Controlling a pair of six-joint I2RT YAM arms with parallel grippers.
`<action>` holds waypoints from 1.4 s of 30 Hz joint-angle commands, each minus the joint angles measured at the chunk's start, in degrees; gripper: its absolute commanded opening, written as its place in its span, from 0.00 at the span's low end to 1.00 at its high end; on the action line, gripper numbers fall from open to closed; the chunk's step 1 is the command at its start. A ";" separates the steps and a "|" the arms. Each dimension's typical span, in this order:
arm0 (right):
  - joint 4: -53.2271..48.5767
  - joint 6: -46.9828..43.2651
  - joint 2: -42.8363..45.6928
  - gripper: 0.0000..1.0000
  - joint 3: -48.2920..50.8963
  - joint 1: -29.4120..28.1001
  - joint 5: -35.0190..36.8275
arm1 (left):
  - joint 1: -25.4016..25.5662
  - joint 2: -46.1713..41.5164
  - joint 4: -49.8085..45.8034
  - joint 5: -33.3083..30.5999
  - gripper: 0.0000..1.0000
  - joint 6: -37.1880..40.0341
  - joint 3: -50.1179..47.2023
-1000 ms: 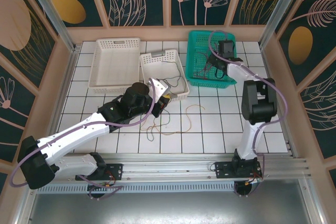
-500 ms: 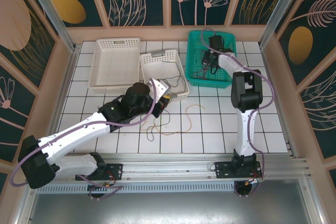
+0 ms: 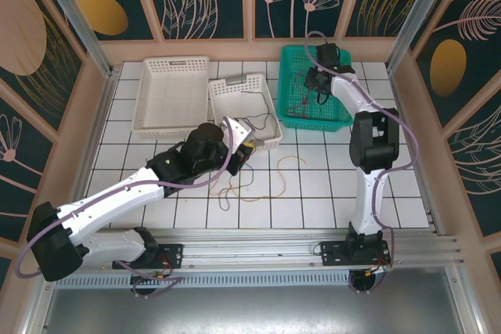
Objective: Untangle the cables
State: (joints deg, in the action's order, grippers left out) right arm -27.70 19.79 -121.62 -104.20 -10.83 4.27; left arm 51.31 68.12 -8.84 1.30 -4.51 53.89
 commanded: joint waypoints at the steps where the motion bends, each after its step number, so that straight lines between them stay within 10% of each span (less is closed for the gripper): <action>1: -1.66 -0.72 2.74 0.35 -0.02 0.05 2.61 | -0.28 -0.05 -0.52 1.11 0.00 0.47 1.48; 12: -9.05 -1.25 -11.97 0.00 -17.22 0.29 3.82 | -0.26 0.25 -0.56 0.96 0.00 0.40 1.50; 22: -18.49 -0.67 -27.09 0.00 -35.58 0.41 5.69 | -0.25 0.84 -0.57 1.38 0.00 0.45 1.49; 35: -18.51 -1.86 -24.23 0.01 -33.05 0.05 5.82 | -0.25 1.14 -0.74 1.67 0.00 0.36 1.48; 42: -17.23 -1.86 -17.69 0.31 -32.29 0.46 6.11 | -0.31 1.05 -0.83 1.60 0.00 0.47 1.48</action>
State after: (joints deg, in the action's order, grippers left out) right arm -44.21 18.11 -145.99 -136.18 -10.66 9.21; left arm 51.31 68.82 -9.28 2.50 -4.51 53.89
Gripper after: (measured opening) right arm 0.307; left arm 0.061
